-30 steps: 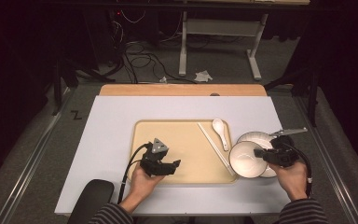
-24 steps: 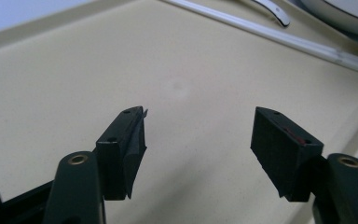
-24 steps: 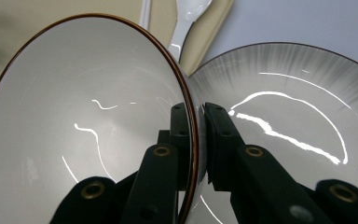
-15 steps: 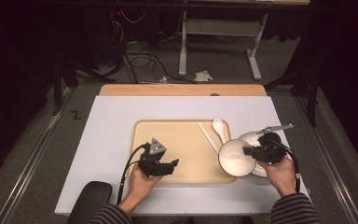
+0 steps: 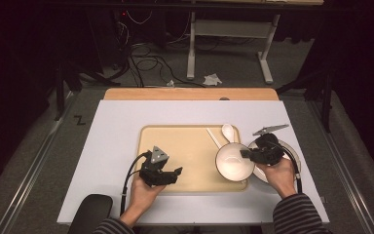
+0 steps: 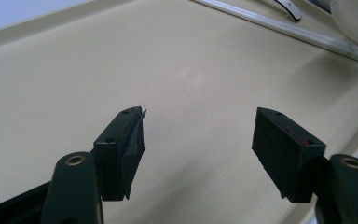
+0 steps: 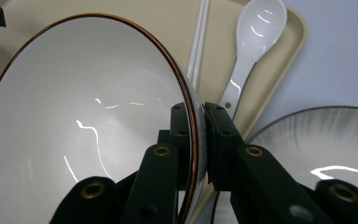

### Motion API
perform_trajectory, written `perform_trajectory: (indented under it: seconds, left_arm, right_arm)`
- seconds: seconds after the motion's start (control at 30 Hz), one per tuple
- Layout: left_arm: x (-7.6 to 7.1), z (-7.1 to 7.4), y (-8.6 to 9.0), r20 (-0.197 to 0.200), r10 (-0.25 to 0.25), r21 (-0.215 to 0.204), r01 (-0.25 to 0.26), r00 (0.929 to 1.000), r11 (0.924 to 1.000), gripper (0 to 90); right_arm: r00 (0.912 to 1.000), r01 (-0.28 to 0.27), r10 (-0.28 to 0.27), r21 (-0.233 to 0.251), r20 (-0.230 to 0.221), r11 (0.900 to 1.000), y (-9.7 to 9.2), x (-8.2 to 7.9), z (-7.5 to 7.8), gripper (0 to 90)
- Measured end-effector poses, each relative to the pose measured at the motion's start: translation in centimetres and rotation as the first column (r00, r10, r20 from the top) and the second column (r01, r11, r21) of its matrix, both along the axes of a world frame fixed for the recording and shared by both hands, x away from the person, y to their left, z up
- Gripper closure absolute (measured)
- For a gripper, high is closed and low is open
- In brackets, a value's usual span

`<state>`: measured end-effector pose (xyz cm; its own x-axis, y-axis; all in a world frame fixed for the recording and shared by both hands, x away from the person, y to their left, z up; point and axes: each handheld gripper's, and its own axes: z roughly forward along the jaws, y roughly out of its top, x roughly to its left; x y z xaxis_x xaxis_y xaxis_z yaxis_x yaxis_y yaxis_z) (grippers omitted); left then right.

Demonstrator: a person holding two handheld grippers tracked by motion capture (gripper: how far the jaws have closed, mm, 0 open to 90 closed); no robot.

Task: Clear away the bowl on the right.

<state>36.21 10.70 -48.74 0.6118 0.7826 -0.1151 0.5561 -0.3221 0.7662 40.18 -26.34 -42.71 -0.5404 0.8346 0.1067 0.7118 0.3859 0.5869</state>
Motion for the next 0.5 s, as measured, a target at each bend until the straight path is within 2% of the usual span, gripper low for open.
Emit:
perform_trajectory:
  seconds: [0.5]
  left_arm:
    - [-0.7,0.1,1.3,-0.001,0.035,-0.001,-0.035,0.9994,0.9994,34.4]
  right_arm:
    - [0.9960,-0.090,0.090,0.010,0.003,0.9959,3.5,1.6,0.1,84.4]
